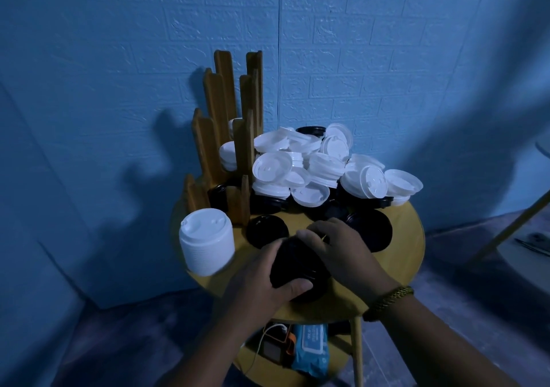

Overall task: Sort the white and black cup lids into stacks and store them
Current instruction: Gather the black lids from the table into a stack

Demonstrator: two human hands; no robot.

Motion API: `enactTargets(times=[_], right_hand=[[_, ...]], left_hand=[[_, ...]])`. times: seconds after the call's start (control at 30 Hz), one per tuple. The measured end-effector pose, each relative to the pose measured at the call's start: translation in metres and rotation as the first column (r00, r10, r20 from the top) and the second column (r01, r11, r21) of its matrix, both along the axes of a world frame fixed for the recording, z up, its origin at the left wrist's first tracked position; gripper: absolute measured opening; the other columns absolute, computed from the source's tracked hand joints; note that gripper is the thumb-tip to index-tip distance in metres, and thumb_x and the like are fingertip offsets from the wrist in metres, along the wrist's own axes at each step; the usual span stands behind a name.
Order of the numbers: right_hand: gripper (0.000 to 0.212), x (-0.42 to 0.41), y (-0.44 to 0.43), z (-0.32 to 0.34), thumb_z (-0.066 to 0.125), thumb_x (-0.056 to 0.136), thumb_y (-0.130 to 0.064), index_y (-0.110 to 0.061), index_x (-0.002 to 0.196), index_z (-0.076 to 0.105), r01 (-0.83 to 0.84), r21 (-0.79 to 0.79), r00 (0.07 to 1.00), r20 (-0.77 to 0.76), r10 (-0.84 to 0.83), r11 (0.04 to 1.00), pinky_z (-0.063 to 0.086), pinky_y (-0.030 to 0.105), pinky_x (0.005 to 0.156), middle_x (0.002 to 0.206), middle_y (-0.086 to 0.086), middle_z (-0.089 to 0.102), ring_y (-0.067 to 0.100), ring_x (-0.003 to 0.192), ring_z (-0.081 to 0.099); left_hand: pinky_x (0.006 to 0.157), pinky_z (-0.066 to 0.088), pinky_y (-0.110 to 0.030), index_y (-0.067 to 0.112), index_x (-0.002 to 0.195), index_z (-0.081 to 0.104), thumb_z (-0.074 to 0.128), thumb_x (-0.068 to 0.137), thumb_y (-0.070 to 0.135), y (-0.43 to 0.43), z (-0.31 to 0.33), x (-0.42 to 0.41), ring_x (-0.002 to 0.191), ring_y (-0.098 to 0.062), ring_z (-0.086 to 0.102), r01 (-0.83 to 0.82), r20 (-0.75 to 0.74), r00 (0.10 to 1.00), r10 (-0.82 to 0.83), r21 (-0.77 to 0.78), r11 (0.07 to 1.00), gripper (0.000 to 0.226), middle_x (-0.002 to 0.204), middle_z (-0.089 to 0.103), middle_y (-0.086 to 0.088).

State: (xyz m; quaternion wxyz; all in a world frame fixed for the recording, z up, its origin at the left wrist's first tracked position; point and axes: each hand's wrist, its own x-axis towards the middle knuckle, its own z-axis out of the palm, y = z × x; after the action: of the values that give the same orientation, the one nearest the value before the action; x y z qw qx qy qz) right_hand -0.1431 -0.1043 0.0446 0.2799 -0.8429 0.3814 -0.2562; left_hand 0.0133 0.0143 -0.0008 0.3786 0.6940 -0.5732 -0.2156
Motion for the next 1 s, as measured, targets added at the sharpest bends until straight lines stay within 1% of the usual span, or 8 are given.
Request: enactTargets(times=[0.1, 0.23, 0.33, 0.43, 0.6, 0.73, 0.83, 1.0], right_hand=[[0.068, -0.014, 0.007, 0.004, 0.059, 0.076, -0.075, -0.041, 0.134, 0.052, -0.069, 0.145, 0.993, -0.087, 0.082, 0.987, 0.043, 0.02, 0.081, 0.119, -0.01, 0.047, 0.008, 0.106, 0.05], [0.078, -0.021, 0.011, 0.002, 0.073, 0.079, -0.059, -0.036, 0.145, 0.04, -0.136, 0.124, 0.987, -0.072, 0.146, 0.983, 0.045, 0.019, 0.091, 0.127, -0.016, 0.045, 0.004, 0.114, 0.048], [0.072, -0.024, 0.01, 0.005, 0.074, 0.084, -0.044, -0.034, 0.145, 0.038, -0.204, 0.116, 0.973, -0.088, 0.214, 0.972, 0.046, 0.018, 0.094, 0.133, -0.015, 0.048, 0.003, 0.118, 0.051], [0.061, -0.024, 0.006, 0.005, 0.07, 0.087, -0.035, -0.043, 0.142, 0.044, -0.31, 0.134, 0.939, -0.112, 0.326, 0.941, 0.042, 0.022, 0.104, 0.145, -0.02, 0.034, 0.0, 0.129, 0.039], [0.056, -0.019, 0.004, 0.0, 0.071, 0.083, -0.056, -0.048, 0.135, 0.053, -0.301, 0.108, 0.947, -0.081, 0.311, 0.947, 0.045, 0.026, 0.103, 0.136, -0.021, 0.037, 0.0, 0.126, 0.041], [0.05, -0.019, -0.001, 0.001, 0.071, 0.086, -0.048, -0.047, 0.134, 0.055, -0.361, 0.119, 0.924, -0.089, 0.372, 0.925, 0.044, 0.025, 0.105, 0.139, -0.025, 0.038, -0.005, 0.126, 0.041], [0.049, -0.02, -0.004, 0.007, 0.072, 0.089, -0.037, -0.043, 0.135, 0.057, -0.393, 0.148, 0.905, -0.11, 0.41, 0.907, 0.042, 0.019, 0.105, 0.141, -0.026, 0.038, -0.01, 0.126, 0.04], [0.045, -0.018, -0.009, 0.019, 0.07, 0.091, -0.02, -0.034, 0.133, 0.06, -0.449, 0.207, 0.867, -0.134, 0.48, 0.869, 0.035, -0.001, 0.09, 0.136, -0.033, 0.036, -0.023, 0.118, 0.037]], left_hand=[[0.095, 0.049, -0.028, 0.057, 0.148, 0.023, 0.067, 0.076, 0.074, -0.001, -0.001, -0.001, 0.126, 0.001, 0.044, -0.007, 0.011, 1.0, 0.007, 0.003, 1.0, 0.086, 0.139, 0.043, 0.028], [0.096, 0.05, -0.03, 0.058, 0.148, 0.019, 0.076, 0.071, 0.07, -0.001, -0.002, -0.003, 0.125, -0.002, 0.045, 0.0, 0.075, 0.997, -0.001, 0.019, 1.0, 0.097, 0.136, 0.041, 0.03], [0.101, 0.047, -0.032, 0.058, 0.151, 0.01, 0.083, 0.068, 0.065, -0.003, -0.003, -0.002, 0.131, -0.003, 0.043, -0.021, 0.024, 0.999, 0.02, 0.03, 0.999, 0.111, 0.142, 0.039, 0.031], [0.103, 0.046, -0.032, 0.062, 0.15, -0.006, 0.085, 0.065, 0.063, -0.003, -0.003, 0.001, 0.133, -0.002, 0.042, -0.01, -0.038, 0.999, 0.011, 0.036, 0.999, 0.124, 0.143, 0.037, 0.036], [0.104, 0.046, -0.032, 0.062, 0.149, -0.008, 0.084, 0.067, 0.063, -0.002, -0.003, 0.002, 0.134, -0.003, 0.04, 0.003, -0.051, 0.999, -0.001, 0.039, 0.999, 0.123, 0.143, 0.034, 0.034], [0.107, 0.045, -0.035, 0.058, 0.152, -0.005, 0.084, 0.067, 0.064, -0.003, -0.004, 0.003, 0.136, -0.004, 0.04, 0.008, -0.06, 0.998, -0.005, 0.048, 0.999, 0.123, 0.15, 0.034, 0.03], [0.106, 0.044, -0.032, 0.055, 0.153, -0.001, 0.085, 0.068, 0.063, -0.004, -0.003, 0.002, 0.137, -0.004, 0.038, 0.01, -0.049, 0.999, -0.008, 0.047, 0.999, 0.122, 0.149, 0.033, 0.031], [0.106, 0.042, -0.031, 0.055, 0.154, 0.001, 0.086, 0.07, 0.058, -0.005, -0.002, 0.002, 0.133, -0.002, 0.036, 0.012, -0.051, 0.999, -0.009, 0.064, 0.998, 0.12, 0.136, 0.03, 0.033]])
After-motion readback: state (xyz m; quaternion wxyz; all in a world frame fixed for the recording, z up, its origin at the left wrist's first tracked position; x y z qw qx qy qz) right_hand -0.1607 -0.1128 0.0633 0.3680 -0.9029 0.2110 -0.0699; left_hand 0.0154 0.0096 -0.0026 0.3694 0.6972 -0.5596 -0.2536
